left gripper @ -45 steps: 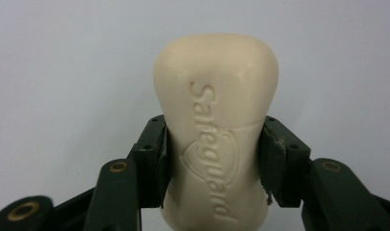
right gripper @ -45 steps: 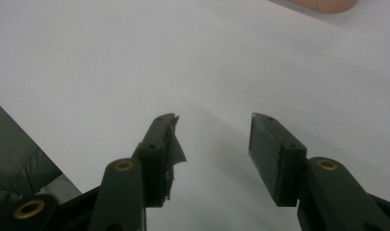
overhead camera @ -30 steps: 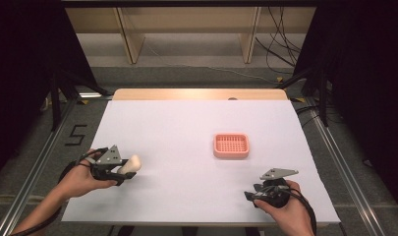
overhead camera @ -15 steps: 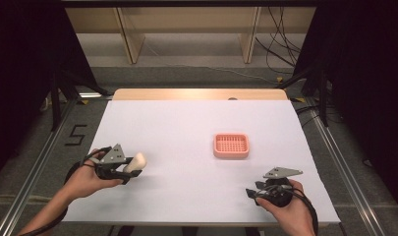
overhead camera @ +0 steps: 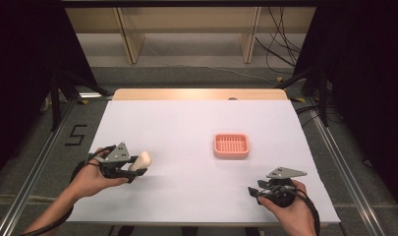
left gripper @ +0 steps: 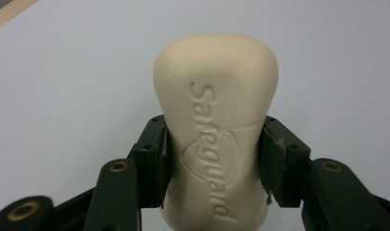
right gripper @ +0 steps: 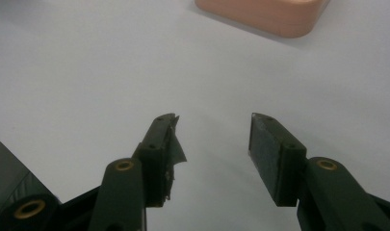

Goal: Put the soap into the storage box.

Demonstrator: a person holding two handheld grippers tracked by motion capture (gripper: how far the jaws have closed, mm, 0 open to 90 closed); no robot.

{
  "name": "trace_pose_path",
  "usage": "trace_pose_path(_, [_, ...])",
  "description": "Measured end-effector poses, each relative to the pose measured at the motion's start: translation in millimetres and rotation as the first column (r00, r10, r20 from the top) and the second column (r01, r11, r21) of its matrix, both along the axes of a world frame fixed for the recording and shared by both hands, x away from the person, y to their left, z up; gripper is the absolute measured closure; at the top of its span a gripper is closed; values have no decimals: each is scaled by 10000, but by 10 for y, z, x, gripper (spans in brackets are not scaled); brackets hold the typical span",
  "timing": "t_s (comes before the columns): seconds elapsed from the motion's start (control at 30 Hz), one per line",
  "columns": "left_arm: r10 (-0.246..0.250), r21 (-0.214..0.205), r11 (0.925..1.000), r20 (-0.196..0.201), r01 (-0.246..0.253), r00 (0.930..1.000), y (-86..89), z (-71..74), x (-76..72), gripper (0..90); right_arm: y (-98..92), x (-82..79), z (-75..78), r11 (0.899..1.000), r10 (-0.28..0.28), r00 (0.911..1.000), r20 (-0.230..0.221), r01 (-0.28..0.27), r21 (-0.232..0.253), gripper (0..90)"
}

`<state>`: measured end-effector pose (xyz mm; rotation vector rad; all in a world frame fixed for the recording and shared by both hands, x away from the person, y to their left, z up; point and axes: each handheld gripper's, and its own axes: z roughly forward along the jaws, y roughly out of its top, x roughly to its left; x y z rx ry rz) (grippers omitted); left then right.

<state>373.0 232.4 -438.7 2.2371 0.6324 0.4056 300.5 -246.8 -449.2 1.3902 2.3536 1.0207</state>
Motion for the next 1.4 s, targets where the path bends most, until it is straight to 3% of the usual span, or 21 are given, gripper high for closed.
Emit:
trace_pose_path(0.07, [82, -4, 10000, 87, -82, 9999, -10, 14, 25, 496, -12, 10, -8, 9999, 50, 9998, 207, -48, -123, 531])
trace_pose_path(0.1, [134, -126, 9998, 42, -133, 9999, -20, 12, 27, 496, -7, 0, -3, 10000, -67, 10000, -9, 67, -73, 531])
trace_pose_path(0.33, [75, -24, 10000, 242, -74, 9997, -81, 24, 63, 496, -10, 6, -10, 9999, -152, 9999, 4, 152, -71, 531])
trace_pose_path(0.47, [231, -318, 9992, 202, -224, 9995, -133, 32, 63, 496, -6, 1, -13, 9998, -174, 9998, 90, 175, -103, 530])
trace_pose_path(0.73, [283, -333, 9991, 314, -273, 9991, -215, 55, 92, 496, -3, 1, -12, 9998, -182, 9998, 99, 183, -71, 530])
trace_pose_path(1.0, [315, -438, 9986, 353, -300, 9989, -289, 83, 83, 496, -35, 27, -25, 9998, 126, 9978, 658, -116, -154, 530])
trace_pose_path(1.03, [193, -427, 9989, 390, -177, 9991, -295, 91, 89, 496, -16, 2, -3, 9999, -155, 9995, 289, 157, -65, 530])
trace_pose_path(1.2, [292, -629, 9977, 511, -260, 9983, -327, 124, 88, 496, 3, 7, -13, 9996, -261, 9990, 357, 257, 111, 530])
trace_pose_path(1.23, [338, -704, 9970, 462, -305, 9984, -341, 127, 86, 496, -20, 22, -14, 9997, -48, 9978, 654, 64, -239, 530])
trace_pose_path(1.3, [235, -579, 9981, 552, -203, 9982, -354, 146, 91, 496, 8, 6, -3, 9996, -278, 9991, 324, 277, 41, 530])
trace_pose_path(1.4, [247, -646, 9977, 590, -209, 9980, -391, 160, 94, 496, -6, 15, -2, 9999, -125, 9990, 435, 123, 38, 530])
